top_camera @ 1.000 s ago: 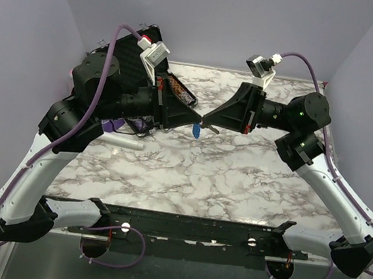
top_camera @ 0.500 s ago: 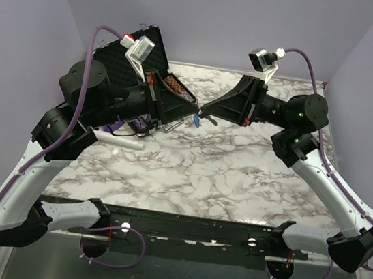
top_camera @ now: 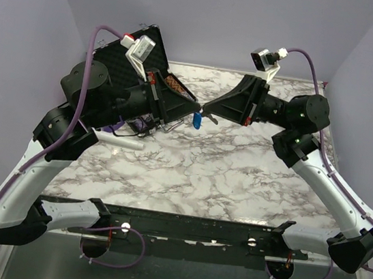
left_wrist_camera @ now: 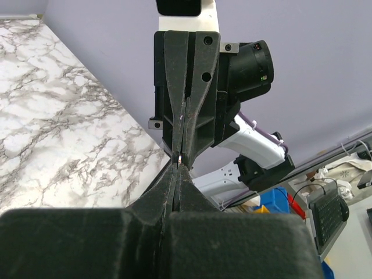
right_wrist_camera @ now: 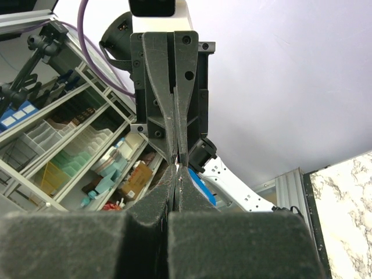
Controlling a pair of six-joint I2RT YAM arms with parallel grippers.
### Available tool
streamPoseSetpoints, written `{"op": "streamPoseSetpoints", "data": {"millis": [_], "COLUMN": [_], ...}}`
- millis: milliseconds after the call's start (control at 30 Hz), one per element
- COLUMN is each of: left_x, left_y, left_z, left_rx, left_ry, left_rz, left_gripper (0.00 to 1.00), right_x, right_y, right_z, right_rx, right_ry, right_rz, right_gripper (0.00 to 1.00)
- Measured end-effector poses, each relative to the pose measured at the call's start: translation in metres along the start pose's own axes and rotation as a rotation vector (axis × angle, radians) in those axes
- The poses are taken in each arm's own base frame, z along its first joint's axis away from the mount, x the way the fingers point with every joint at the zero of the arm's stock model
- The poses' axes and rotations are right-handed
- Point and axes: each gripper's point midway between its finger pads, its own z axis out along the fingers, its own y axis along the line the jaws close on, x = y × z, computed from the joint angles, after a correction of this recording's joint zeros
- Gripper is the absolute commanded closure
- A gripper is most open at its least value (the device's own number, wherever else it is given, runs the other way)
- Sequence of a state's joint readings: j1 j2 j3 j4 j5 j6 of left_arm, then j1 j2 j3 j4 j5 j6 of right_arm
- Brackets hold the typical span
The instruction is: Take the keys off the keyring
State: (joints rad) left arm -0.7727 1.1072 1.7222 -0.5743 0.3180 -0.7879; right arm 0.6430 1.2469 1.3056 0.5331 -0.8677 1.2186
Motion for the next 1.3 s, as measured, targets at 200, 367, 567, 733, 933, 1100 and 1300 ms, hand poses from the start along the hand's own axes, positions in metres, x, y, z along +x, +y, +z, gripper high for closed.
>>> {"op": "streamPoseSetpoints", "data": {"millis": [200,367,567,733,933,1100,1300], "left_x": [0.000,-0.001,0.000,0.000,0.000,-0.001,-0.001], "left_y": [0.002,0.003,0.006,0.009,0.009,0.009,0.011], "left_z": [0.003,0.005,0.007,0.008,0.010,0.009,0.009], "left_rx": [-0.012,-0.020,-0.032,-0.044,-0.045,-0.050,-0.057], "left_ry": [-0.002,0.003,0.012,0.010,0.013,0.015,0.013], "left_rz": [-0.002,0.000,0.008,0.013,0.020,0.030,0.043], "left_gripper": [1.00,0.93,0.74,0.70,0.69,0.67,0.54], "right_x": [0.000,0.000,0.002,0.002,0.003,0.003,0.003], "right_y": [-0.002,-0.003,-0.004,-0.005,-0.002,-0.004,-0.004], "right_z": [-0.001,-0.001,-0.002,-0.004,-0.006,-0.006,-0.006], "right_rx": [0.008,0.011,0.023,0.034,0.033,0.038,0.039], "right_ry": [0.000,0.001,0.008,0.007,0.006,0.004,0.005], "right_rz": [-0.010,-0.019,-0.024,-0.027,-0.037,-0.040,-0.042], "right_gripper": [0.99,0.99,0.99,0.99,0.99,0.99,0.99]}}
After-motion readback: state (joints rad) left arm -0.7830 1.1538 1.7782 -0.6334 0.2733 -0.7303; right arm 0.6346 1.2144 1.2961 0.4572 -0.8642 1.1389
